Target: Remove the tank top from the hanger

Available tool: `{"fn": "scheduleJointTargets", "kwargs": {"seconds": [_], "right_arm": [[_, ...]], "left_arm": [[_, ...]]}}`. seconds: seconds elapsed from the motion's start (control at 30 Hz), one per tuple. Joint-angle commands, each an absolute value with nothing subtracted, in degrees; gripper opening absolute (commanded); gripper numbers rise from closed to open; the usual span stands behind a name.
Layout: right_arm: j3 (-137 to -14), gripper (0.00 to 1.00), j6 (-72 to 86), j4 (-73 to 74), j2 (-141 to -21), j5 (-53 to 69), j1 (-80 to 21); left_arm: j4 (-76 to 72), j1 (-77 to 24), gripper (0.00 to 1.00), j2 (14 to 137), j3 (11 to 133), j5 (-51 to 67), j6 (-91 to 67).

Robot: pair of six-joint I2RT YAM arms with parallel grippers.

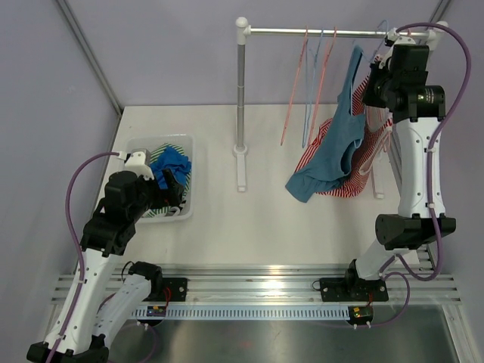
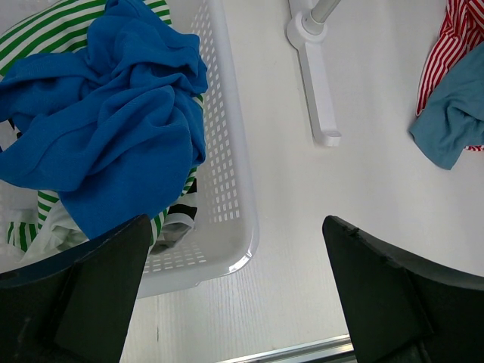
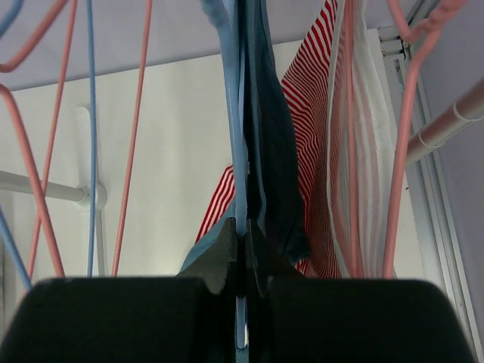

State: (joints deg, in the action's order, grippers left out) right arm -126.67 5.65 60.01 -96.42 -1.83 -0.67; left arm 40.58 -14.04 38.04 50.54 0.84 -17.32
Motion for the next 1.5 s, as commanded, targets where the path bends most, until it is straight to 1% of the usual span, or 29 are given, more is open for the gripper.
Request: {"fn": "scheduleJointTargets", "kwargs": {"seconds": [0.0, 0.07, 0.1, 0.23, 0.4, 0.47, 0.5, 0.53, 0.57, 0.67, 0.7, 0.77, 0.8, 0.87, 0.9, 0.93, 0.97, 1.0, 1.03, 1.07, 1.1, 1.17, 1.2, 1.33, 1.47], "right_arm": [[-130.52, 0.00, 6.06, 57.83, -90.97, -0.26, -0.53], [-130.52, 0.00, 6.33, 58.09, -90.01, -0.09, -0.53], [-130.26, 0.00, 6.42, 58.27, -89.13, 1.91, -0.61], [-128.07, 0.00, 7.03, 59.94, -85.26, 2.81, -0.53], [-121.30, 0.00, 7.65, 64.06, -78.24, 3.07, -0.62], [-116.83, 0.00, 7.65, 66.00, -75.95, 3.69, -0.61], [-114.81, 0.00, 7.47, 66.18, -72.89, 5.61, -0.53], [-110.09, 0.00, 7.04, 65.75, -71.03, 6.84, -0.53], [-107.95, 0.00, 6.94, 65.48, -69.28, 7.99, -0.53], [-101.26, 0.00, 7.38, 64.60, -61.81, 11.59, -0.53], [-100.03, 0.00, 7.64, 64.60, -58.57, 13.95, -0.53], [-97.48, 0.00, 7.65, 65.74, -55.21, 16.95, -0.70], [-96.60, 0.00, 8.08, 65.83, -51.45, 18.09, -1.92], [-95.01, 0.00, 8.44, 66.70, -46.87, 18.02, -3.68], [-94.84, 0.00, 8.79, 67.41, -45.71, 17.58, -4.82], [-94.75, 0.00, 8.96, 69.41, -44.75, 17.14, -7.62], [-94.75, 0.00, 9.14, 70.65, -43.17, 15.92, -8.78], [-94.75, 0.00, 9.49, 72.49, -42.37, 15.56, -9.75], [-94.40, 0.00, 9.67, 72.94, -41.67, 15.21, -11.50], [-94.05, 0.00, 10.02, 73.04, -40.27, 15.90, -11.86], [-93.69, 0.00, 10.02, 73.04, -39.91, 16.60, -12.21], [-93.08, 0.00, 10.02, 74.09, -39.29, 19.06, -12.48], [-92.73, 0.00, 10.11, 74.00, -39.29, 19.86, -12.39], [-91.76, 0.00, 10.02, 73.39, -38.85, 21.44, -12.48], [-91.23, 0.00, 9.84, 73.04, -38.67, 22.94, -12.39]], "left_arm": [[37.97, -14.33, 0.99, 37.88, 50.98, 0.35, -16.26], [37.97, -14.33, 0.99, 37.79, 50.89, 0.35, -16.26], [37.88, -14.33, 0.99, 37.71, 50.98, 0.44, -16.26], [36.66, -14.33, 0.99, 36.92, 51.15, 4.64, -15.65], [33.93, -14.33, 0.99, 35.33, 52.20, 8.87, -15.91], [33.14, -14.33, 0.99, 35.68, 53.96, 11.68, -16.61], [32.18, -14.50, 0.99, 35.94, 54.57, 12.91, -17.05], [31.56, -14.76, 0.99, 36.64, 56.06, 14.49, -17.66], [30.77, -15.20, 0.99, 37.00, 56.77, 15.11, -18.80], [27.43, -19.85, 0.99, 39.19, 59.93, 14.07, -20.82], [25.86, -23.69, 0.99, 39.81, 60.90, 13.11, -21.18], [24.18, -28.36, 0.99, 42.26, 63.44, 8.89, -21.62], [22.43, -33.44, 0.99, 43.23, 64.24, 6.18, -21.71], [20.66, -38.82, 0.99, 46.30, 66.43, 3.00, -20.83], [18.91, -44.42, 0.99, 47.54, 67.23, 1.34, -20.22], [18.11, -47.52, 0.99, 48.51, 67.93, -2.60, -18.21], [16.71, -53.90, 0.99, 51.04, 69.85, -4.90, -16.80], [15.83, -57.10, 0.99, 52.37, 70.92, -9.27, -15.31], [15.04, -60.26, 0.99, 53.69, 71.80, -11.67, -12.07], [13.12, -65.69, 0.99, 56.75, 74.16, -13.69, -10.48], [12.05, -68.00, 0.99, 58.26, 75.22, -15.62, -9.07], [10.12, -70.91, 0.99, 61.86, 78.03, -17.75, -6.86], [10.28, -71.10, 0.99, 65.88, 81.70, -17.14, -6.51], [10.64, -71.72, 0.99, 74.69, 88.66, -17.75, -4.49], [9.76, -71.81, 0.99, 81.81, 92.89, -19.60, -1.59]]}}
